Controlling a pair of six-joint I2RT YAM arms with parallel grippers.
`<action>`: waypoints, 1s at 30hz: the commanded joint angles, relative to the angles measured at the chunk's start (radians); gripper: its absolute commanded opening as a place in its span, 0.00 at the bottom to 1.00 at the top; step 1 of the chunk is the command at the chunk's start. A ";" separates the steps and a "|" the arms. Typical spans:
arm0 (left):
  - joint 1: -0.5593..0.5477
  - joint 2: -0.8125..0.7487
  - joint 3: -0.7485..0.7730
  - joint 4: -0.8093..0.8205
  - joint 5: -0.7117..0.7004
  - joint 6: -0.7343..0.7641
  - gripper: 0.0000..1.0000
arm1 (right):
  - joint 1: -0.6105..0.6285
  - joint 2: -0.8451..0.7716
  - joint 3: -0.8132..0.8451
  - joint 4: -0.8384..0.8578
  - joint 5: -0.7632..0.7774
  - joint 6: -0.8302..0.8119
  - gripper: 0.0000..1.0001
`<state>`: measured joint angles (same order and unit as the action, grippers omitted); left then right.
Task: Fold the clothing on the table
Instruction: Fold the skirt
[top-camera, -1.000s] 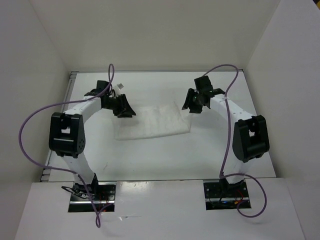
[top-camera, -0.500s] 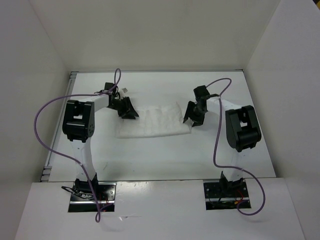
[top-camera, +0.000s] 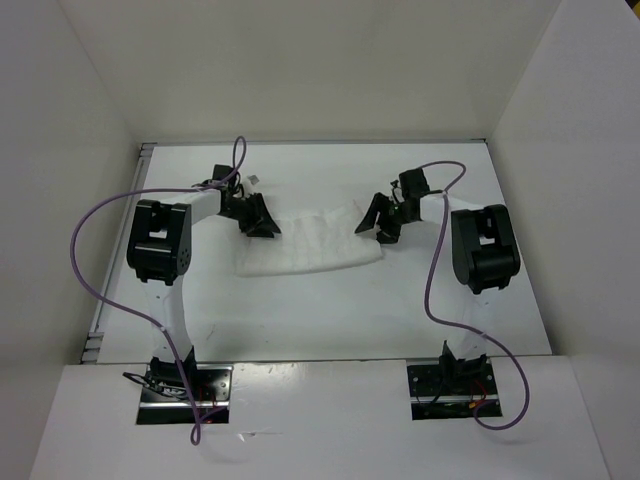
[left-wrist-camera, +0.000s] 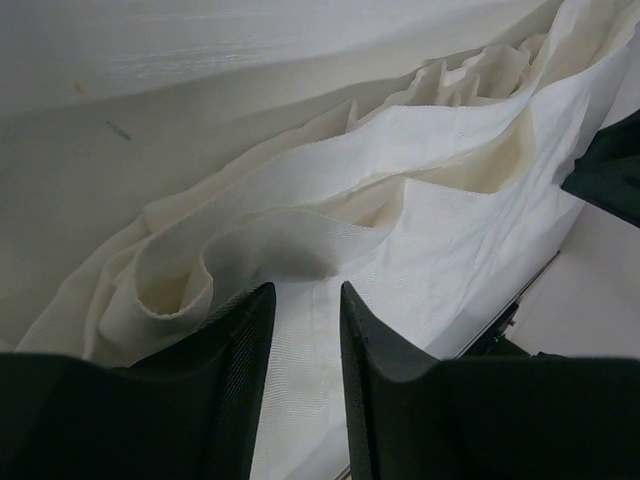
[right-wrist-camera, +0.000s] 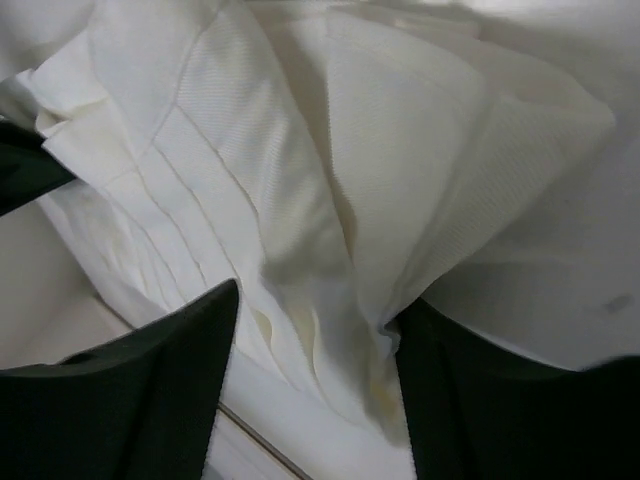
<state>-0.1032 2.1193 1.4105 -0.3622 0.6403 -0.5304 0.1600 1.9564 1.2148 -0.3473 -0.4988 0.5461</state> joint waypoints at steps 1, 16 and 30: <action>-0.021 0.053 -0.010 -0.003 -0.082 0.021 0.40 | 0.004 0.117 -0.006 0.077 -0.122 -0.035 0.60; -0.133 -0.183 0.121 -0.260 0.082 0.234 0.45 | -0.005 0.022 0.014 0.028 -0.075 -0.048 0.00; -0.286 0.025 0.203 -0.360 0.058 0.320 0.11 | -0.005 0.022 0.032 0.010 -0.055 -0.048 0.00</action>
<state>-0.3691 2.1151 1.5433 -0.6895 0.6964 -0.2554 0.1589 2.0178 1.2118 -0.3099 -0.6006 0.5251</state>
